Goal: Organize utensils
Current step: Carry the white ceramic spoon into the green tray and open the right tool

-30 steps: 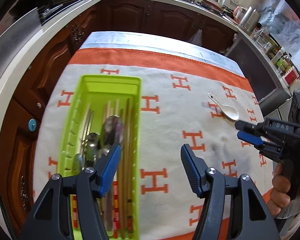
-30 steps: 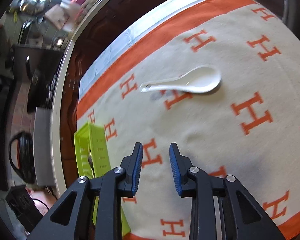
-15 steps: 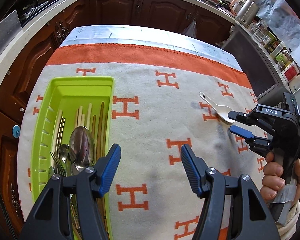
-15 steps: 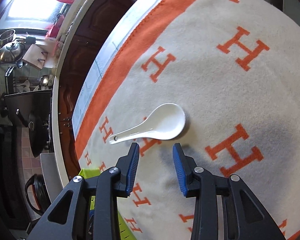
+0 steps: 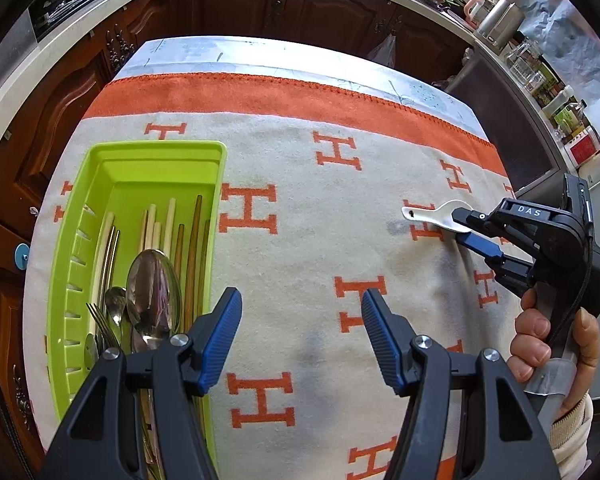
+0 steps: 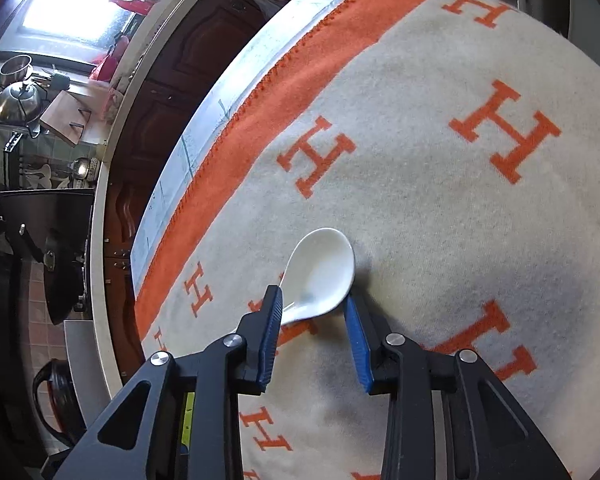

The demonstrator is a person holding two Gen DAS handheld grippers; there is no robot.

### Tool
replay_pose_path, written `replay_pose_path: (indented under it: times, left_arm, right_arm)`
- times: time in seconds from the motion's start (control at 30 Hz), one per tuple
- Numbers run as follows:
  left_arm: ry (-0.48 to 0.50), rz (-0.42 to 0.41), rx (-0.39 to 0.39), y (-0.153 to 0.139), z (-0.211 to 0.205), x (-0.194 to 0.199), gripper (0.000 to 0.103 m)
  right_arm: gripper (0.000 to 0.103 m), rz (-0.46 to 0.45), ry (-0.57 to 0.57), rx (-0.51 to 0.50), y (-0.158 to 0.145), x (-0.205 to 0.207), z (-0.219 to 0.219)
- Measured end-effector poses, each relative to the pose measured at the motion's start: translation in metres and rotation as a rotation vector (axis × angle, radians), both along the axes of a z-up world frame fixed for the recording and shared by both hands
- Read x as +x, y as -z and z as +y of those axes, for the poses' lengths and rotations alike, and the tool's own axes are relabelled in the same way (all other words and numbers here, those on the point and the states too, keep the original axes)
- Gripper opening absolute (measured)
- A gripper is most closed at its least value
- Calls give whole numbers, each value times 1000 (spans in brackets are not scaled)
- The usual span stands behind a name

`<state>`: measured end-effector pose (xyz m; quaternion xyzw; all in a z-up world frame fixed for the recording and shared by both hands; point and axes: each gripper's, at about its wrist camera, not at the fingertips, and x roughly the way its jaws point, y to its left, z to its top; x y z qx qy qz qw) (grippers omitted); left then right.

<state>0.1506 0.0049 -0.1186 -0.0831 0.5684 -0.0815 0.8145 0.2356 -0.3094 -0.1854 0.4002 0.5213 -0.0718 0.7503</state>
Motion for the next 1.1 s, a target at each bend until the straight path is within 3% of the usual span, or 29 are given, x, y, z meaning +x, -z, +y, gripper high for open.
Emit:
replay_pose_path:
  times: [0.13,0.33,0.73,0.97,1.1]
  left_arm:
    - [-4,1,0,1,2,-1,61]
    - [-22,-5,-4,-2,9,-6,60]
    - [-106,-59,20,-29,56,-38,61]
    - [-258,-78,127,-35,123,-70,68]
    - [-319,-65,125,-30,152,-87,68]
  right_arm:
    - [8,-6,0,-48,3,6,5]
    - [3,-66,-47,-42,-2,10,12]
    - [3,-96,-187,79,-39,-30,41]
    - [3,-136,-383,117,-81,-55,115]
    - [3,-150,-478,107,-97,-61,167]
